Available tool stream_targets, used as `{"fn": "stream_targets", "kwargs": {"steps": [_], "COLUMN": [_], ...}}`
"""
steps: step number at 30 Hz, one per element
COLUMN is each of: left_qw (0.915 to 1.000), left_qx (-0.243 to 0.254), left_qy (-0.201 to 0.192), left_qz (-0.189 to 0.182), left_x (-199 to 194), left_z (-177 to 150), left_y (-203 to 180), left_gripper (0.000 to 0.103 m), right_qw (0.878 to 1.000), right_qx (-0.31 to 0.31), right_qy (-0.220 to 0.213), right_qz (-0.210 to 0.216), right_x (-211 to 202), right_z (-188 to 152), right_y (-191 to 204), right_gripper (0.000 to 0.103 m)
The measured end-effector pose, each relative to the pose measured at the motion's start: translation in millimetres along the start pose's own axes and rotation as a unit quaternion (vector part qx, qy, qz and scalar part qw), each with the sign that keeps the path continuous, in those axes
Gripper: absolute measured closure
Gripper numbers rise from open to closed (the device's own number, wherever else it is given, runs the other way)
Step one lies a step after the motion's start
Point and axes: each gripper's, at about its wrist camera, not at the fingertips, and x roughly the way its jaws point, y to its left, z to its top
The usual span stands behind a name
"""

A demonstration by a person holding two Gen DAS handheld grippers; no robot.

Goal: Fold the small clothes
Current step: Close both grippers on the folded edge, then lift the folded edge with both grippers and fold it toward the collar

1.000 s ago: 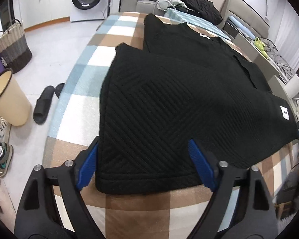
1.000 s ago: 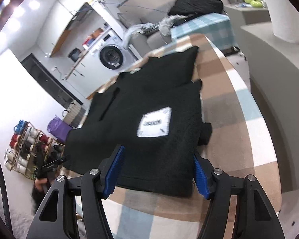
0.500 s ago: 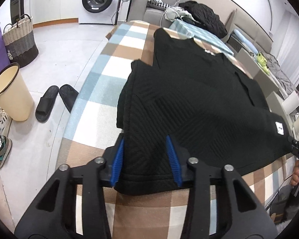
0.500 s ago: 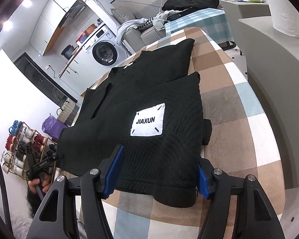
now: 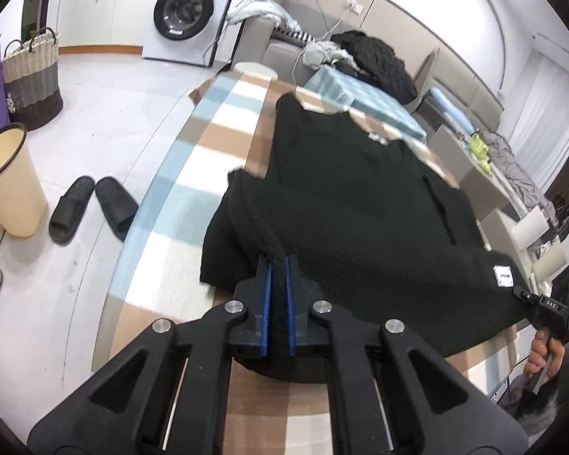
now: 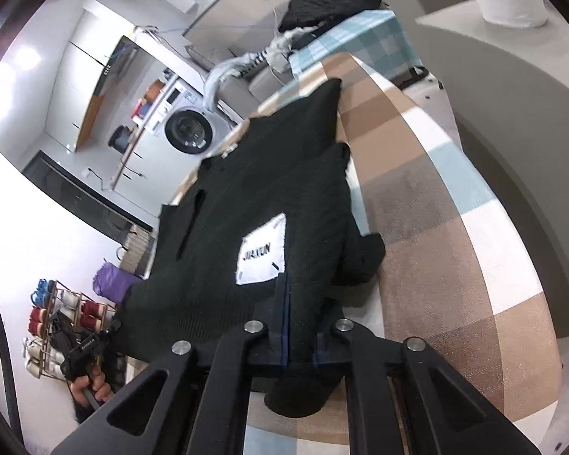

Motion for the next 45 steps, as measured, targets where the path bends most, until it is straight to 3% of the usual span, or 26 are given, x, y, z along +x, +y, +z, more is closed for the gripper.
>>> {"fn": "stream_targets", "kwargs": {"steps": [5, 15, 25, 29, 32, 33, 34, 35, 38, 43, 45], "left_qw": [0.9994, 0.9975, 0.9994, 0.9999, 0.9997, 0.9994, 0.9991, 0.9988, 0.9984, 0.9979, 0.9972], "left_qx": [0.001, 0.021, 0.008, 0.0, -0.014, -0.013, -0.009, -0.003, 0.012, 0.022, 0.023], "left_qy": [-0.028, -0.061, -0.03, -0.01, 0.017, 0.027, 0.033, 0.038, 0.041, 0.044, 0.057], "left_qz": [-0.021, -0.029, -0.016, 0.004, 0.014, 0.018, 0.026, 0.03, 0.036, 0.042, 0.043], "left_x": [-9, 15, 103, 139, 158, 161, 162, 162, 151, 121, 117], "left_z": [28, 101, 175, 186, 184, 182, 177, 172, 153, 113, 98], "left_y": [-7, -21, -19, -10, -2, -1, 0, 0, 2, 6, 5], "left_gripper": [0.099, 0.099, 0.099, 0.099, 0.098, 0.097, 0.09, 0.079, 0.048, 0.027, 0.026], "right_qw": [0.998, 0.991, 0.986, 0.986, 0.983, 0.983, 0.984, 0.984, 0.99, 0.992, 0.99], "right_qx": [0.023, 0.076, 0.148, 0.158, 0.172, 0.17, 0.163, 0.159, 0.112, 0.048, 0.029], "right_qy": [-0.025, -0.079, -0.07, -0.048, -0.03, -0.028, -0.027, -0.03, -0.019, 0.021, 0.034], "right_qz": [0.049, 0.077, 0.031, -0.024, -0.059, -0.064, -0.071, -0.073, -0.087, -0.118, -0.132], "right_x": [-12, 5, 73, 102, 108, 106, 100, 95, 77, 54, 49], "right_z": [19, 86, 147, 165, 166, 165, 164, 162, 150, 109, 93], "right_y": [11, 29, 11, -1, -11, -12, -11, -11, -4, -1, -2], "right_gripper": [0.097, 0.097, 0.097, 0.095, 0.088, 0.079, 0.064, 0.058, 0.053, 0.048, 0.045]}}
